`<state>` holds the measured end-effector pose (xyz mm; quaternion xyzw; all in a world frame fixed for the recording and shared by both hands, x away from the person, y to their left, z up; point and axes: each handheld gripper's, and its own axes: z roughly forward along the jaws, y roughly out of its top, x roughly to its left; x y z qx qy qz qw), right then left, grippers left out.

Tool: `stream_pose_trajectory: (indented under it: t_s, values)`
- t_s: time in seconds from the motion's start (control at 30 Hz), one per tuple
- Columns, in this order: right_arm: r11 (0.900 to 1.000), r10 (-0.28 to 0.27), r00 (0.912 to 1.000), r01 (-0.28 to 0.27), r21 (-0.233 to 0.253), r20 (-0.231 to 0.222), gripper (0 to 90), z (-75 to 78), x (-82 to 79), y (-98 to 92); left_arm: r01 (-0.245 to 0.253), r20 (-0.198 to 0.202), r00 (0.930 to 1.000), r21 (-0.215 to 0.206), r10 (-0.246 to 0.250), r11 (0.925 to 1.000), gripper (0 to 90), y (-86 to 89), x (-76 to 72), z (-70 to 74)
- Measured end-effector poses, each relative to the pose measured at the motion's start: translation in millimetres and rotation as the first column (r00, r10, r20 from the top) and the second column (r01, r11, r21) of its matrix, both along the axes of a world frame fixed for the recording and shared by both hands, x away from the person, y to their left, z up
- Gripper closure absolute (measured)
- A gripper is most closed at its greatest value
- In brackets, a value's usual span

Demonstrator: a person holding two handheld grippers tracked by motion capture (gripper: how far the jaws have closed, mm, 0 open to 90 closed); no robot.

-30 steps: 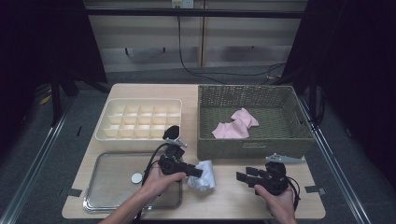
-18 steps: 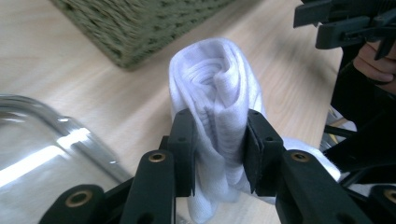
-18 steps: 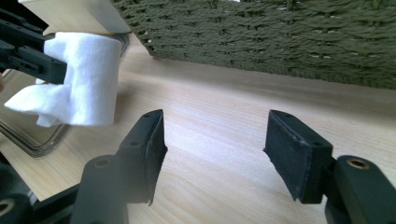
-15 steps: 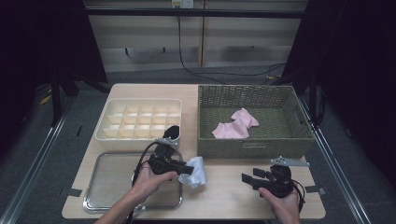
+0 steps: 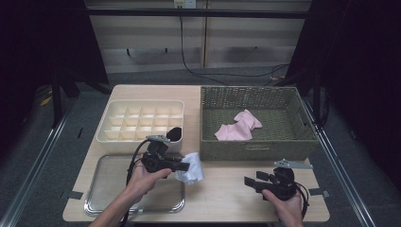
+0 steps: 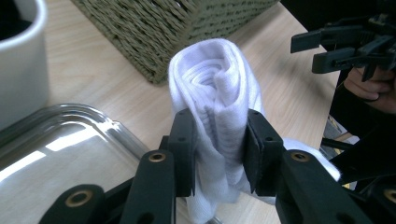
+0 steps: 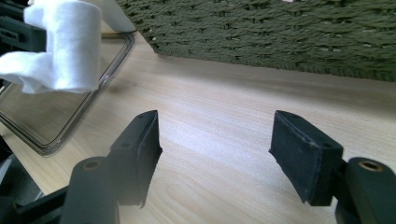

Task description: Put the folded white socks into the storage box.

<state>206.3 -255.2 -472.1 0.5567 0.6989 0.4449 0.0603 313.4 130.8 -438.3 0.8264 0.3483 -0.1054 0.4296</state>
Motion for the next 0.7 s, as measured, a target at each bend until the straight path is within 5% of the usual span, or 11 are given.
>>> stream_pose_trajectory:
  t_s: [0.7]
  values:
    - [1.000,-0.017,0.9998,0.017,0.009,0.007,32.5,2.2,0.6,-6.9,-0.071,0.033,0.9969,-0.035,0.072,0.9969,67.7,34.7,10.7,19.2]
